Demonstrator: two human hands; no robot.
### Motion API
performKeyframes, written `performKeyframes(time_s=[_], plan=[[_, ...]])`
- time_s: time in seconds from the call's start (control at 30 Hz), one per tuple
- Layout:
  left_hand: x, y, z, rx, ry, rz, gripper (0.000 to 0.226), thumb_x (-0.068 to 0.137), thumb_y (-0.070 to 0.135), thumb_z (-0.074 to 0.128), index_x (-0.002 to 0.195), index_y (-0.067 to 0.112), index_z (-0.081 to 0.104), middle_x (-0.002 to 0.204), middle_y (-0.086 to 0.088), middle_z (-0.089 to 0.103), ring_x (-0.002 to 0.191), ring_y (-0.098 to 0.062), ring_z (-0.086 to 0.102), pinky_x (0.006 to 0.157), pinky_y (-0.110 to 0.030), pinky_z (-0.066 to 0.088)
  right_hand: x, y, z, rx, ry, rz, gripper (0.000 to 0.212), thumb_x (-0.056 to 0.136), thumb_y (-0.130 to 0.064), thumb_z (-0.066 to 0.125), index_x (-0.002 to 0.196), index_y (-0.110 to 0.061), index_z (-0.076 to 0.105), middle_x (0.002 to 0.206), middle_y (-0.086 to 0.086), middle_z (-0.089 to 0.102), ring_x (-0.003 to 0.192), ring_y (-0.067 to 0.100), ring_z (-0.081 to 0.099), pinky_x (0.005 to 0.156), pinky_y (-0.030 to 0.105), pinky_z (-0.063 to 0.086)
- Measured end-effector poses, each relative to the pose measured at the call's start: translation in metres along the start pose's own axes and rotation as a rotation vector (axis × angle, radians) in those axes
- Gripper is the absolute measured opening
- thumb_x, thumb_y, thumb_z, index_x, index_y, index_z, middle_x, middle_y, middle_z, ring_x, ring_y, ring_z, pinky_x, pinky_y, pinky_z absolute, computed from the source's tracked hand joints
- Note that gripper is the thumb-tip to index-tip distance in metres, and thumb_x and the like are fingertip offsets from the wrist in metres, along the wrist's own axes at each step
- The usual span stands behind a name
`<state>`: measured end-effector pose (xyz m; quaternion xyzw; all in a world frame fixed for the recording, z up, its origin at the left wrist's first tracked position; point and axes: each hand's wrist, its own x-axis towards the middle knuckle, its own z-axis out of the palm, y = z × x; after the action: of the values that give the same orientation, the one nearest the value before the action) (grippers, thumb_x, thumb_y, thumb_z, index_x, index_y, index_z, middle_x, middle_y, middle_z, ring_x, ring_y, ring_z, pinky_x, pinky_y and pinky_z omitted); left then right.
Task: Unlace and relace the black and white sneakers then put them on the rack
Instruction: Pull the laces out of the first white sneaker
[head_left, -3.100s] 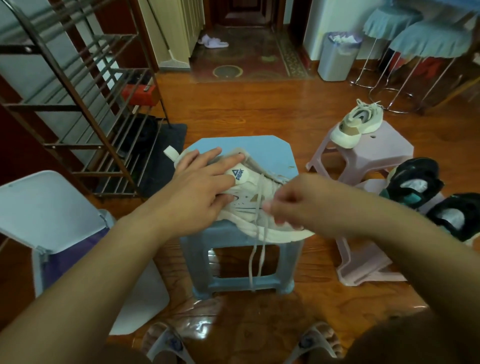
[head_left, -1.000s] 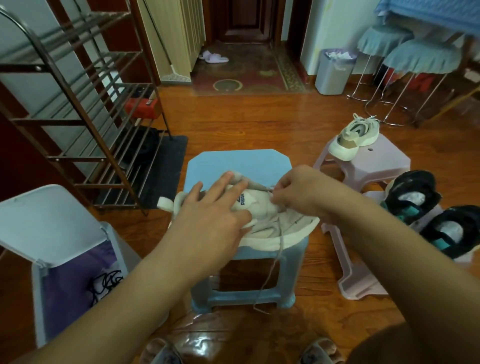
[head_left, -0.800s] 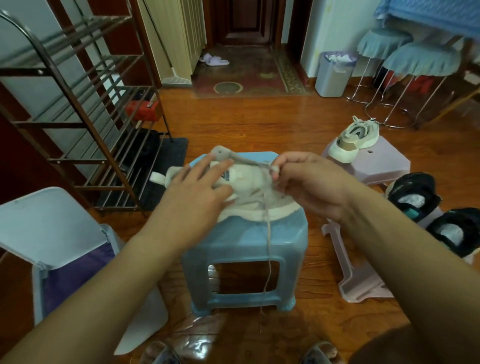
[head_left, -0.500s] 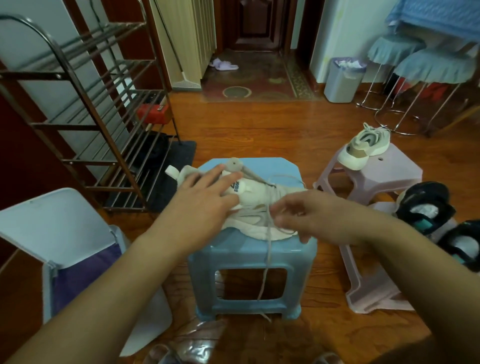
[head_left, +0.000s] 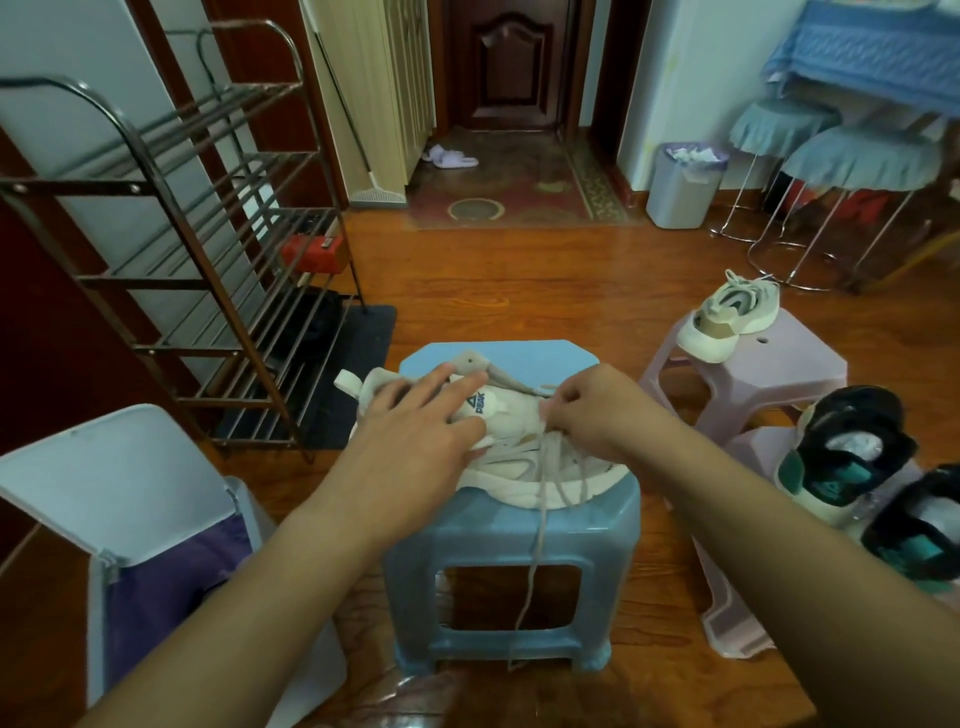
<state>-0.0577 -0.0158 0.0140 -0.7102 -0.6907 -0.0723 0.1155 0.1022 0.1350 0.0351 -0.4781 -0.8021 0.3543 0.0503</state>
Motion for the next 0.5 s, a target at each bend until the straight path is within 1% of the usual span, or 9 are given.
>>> performKeyframes(time_s=[0.1,0.13,0.17,0.2,0.27,0.33,0.4,0.43,0.5], plan=[[0.000,-0.002,0.002,0.002,0.002,-0.012,0.020,0.100,0.041,0.056,0.093,0.027,0.069,0.157,-0.006,0.045,0.148,-0.032,0.036,0.107,-0.056,0.041,-0.014,0.007,-0.013,-0.064,0.126,-0.153,0.036,0.099,-0.033,0.061,0.068,-0.019,0.072,0.054,-0.006,0.062,0.049,0.010,0.053,0.049,0.027,0.042],[0.000,-0.002,0.004,0.002,0.001,-0.020,0.017,0.100,0.039,0.058,0.093,0.027,0.068,0.157,-0.006,0.045,0.148,-0.031,0.036,0.107,-0.056,0.041,-0.024,0.006,-0.018,-0.044,0.084,-0.222,0.033,0.098,-0.031,0.063,0.068,-0.021,0.072,0.056,-0.006,0.064,0.050,0.008,0.053,0.051,0.027,0.043],[0.001,-0.002,0.005,0.001,0.001,-0.031,0.015,0.099,0.038,0.059,0.093,0.027,0.068,0.157,-0.005,0.045,0.148,-0.031,0.036,0.106,-0.055,0.041,-0.038,0.001,-0.022,-0.022,-0.065,-0.303,0.029,0.097,-0.027,0.064,0.069,-0.024,0.072,0.062,-0.006,0.066,0.055,0.005,0.056,0.057,0.027,0.046],[0.002,-0.001,0.006,-0.002,0.002,-0.044,0.015,0.100,0.037,0.059,0.094,0.027,0.068,0.158,-0.005,0.044,0.149,-0.030,0.035,0.106,-0.055,0.041,-0.054,-0.005,-0.024,-0.049,-0.315,-0.369,0.025,0.097,-0.022,0.064,0.073,-0.026,0.072,0.070,-0.008,0.069,0.064,0.002,0.061,0.065,0.025,0.050],[0.003,0.001,0.006,-0.016,-0.003,-0.066,0.019,0.101,0.039,0.055,0.096,0.027,0.069,0.159,-0.003,0.042,0.150,-0.029,0.033,0.107,-0.055,0.040,-0.084,-0.012,-0.021,-0.299,-0.809,-0.418,0.019,0.098,-0.020,0.060,0.087,-0.027,0.074,0.092,-0.011,0.073,0.087,0.001,0.066,0.084,0.024,0.053],[0.003,0.000,0.005,-0.018,-0.019,-0.067,0.020,0.102,0.039,0.052,0.097,0.027,0.068,0.161,-0.003,0.039,0.152,-0.029,0.029,0.109,-0.054,0.037,-0.093,-0.006,-0.018,-0.547,-0.972,-0.438,0.022,0.102,-0.031,0.054,0.102,-0.022,0.074,0.106,-0.009,0.072,0.097,0.005,0.064,0.092,0.026,0.051],[0.002,-0.002,0.005,-0.018,-0.025,-0.047,0.022,0.102,0.041,0.051,0.096,0.027,0.067,0.162,-0.003,0.038,0.152,-0.029,0.028,0.110,-0.054,0.036,-0.087,-0.001,-0.020,-0.552,-0.874,-0.396,0.034,0.101,-0.048,0.051,0.103,-0.022,0.074,0.096,-0.005,0.070,0.088,0.009,0.065,0.086,0.032,0.054],[0.001,-0.002,0.005,-0.023,-0.021,-0.041,0.022,0.101,0.041,0.051,0.094,0.027,0.067,0.161,-0.003,0.039,0.152,-0.029,0.029,0.110,-0.054,0.036,-0.080,0.001,-0.022,-0.441,-0.724,-0.328,0.039,0.099,-0.054,0.050,0.098,-0.022,0.074,0.086,-0.003,0.068,0.079,0.013,0.063,0.078,0.034,0.054],[-0.001,-0.001,0.006,-0.030,-0.007,-0.042,0.023,0.100,0.042,0.051,0.091,0.028,0.067,0.161,-0.003,0.039,0.151,-0.029,0.030,0.112,-0.053,0.034,-0.059,0.003,-0.020,-0.110,-0.271,-0.172,0.043,0.098,-0.057,0.051,0.087,-0.023,0.074,0.073,-0.003,0.065,0.063,0.013,0.057,0.061,0.032,0.049]])
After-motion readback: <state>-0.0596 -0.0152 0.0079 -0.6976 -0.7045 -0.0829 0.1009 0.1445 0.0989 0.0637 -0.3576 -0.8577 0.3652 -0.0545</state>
